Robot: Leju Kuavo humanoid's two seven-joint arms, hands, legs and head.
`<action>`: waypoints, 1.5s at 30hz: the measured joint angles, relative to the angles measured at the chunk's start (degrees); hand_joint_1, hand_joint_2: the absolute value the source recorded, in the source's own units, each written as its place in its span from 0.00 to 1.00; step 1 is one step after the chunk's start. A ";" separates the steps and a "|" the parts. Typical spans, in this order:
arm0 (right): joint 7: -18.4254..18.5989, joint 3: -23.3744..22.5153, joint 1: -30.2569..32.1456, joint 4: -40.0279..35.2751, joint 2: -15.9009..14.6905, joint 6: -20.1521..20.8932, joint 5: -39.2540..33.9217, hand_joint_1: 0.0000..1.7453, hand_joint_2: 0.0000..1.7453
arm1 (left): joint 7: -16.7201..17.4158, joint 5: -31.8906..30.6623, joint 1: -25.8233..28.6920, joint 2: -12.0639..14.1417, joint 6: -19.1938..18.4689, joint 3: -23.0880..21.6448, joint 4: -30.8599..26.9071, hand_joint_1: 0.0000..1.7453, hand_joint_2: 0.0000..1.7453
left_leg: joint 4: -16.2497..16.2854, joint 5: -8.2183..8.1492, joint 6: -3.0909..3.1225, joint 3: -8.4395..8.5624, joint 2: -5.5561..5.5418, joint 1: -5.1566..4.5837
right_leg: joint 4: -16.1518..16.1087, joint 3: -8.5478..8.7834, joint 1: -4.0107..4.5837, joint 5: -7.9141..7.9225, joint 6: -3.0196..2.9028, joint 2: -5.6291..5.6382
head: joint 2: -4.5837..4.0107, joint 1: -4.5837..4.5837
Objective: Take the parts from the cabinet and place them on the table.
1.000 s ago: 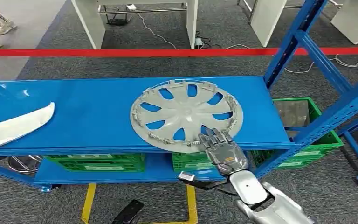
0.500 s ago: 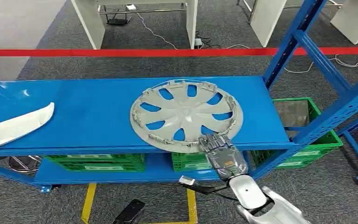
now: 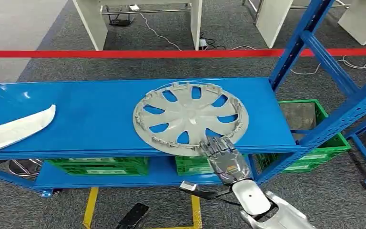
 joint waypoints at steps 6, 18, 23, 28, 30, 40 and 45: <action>-0.04 1.11 -1.49 0.11 0.07 0.42 0.00 0.00 1.00 | 0.02 -0.50 0.00 -0.15 -0.20 0.00 0.00 0.00 0.00 | 0.00 0.00 0.00 0.00 0.00 0.00 | 0.00 0.01 0.00 0.00 0.00 -0.01 | 0.00 0.00; 1.29 3.43 -3.74 0.94 0.24 0.44 0.00 0.00 1.00 | 0.00 -1.20 0.03 -0.44 -0.24 0.44 0.00 0.00 0.00 | 0.00 0.00 0.00 0.00 -0.01 0.00 | 0.00 0.02 0.00 0.00 0.00 -0.02 | 0.00 0.00; 1.49 3.89 -3.73 1.42 0.24 0.39 0.00 0.00 1.00 | -0.18 -1.18 0.08 -0.46 -0.22 1.01 0.00 0.00 0.00 | 0.00 0.00 0.00 0.00 -0.01 0.00 | 0.00 0.01 0.00 0.00 0.00 -0.02 | 0.00 0.00; 1.51 4.02 -3.72 1.75 0.24 0.39 -0.02 0.00 1.00 | -0.28 -1.16 0.13 -0.46 -0.22 1.36 0.00 0.00 0.00 | 0.00 0.00 0.00 0.00 -0.01 0.00 | 0.00 0.02 0.00 0.00 0.00 -0.02 | 0.00 0.00; 1.51 4.04 -3.72 1.90 0.24 0.39 -0.02 0.00 1.00 | -0.35 -1.09 0.14 -0.46 -0.24 1.40 0.00 0.00 0.00 | 0.00 0.00 0.00 0.00 -0.01 0.00 | 0.00 0.02 0.00 0.00 0.00 -0.02 | 0.00 0.00; 1.16 4.28 -4.14 3.58 1.37 0.39 -0.02 0.00 1.00 | -0.44 -1.55 0.00 -0.39 -3.17 1.46 0.00 0.00 0.00 | 0.00 0.00 0.00 0.00 -0.01 0.00 | 0.01 0.02 0.00 0.00 0.00 -0.02 | 0.00 0.00; 1.60 5.14 -5.54 5.20 2.65 0.35 0.00 0.00 1.00 | -0.31 -2.34 0.00 -0.39 -3.34 1.46 0.00 0.00 0.00 | 0.00 0.01 0.00 0.00 0.00 0.01 | 0.01 0.01 0.01 0.00 0.00 -0.02 | 0.00 0.00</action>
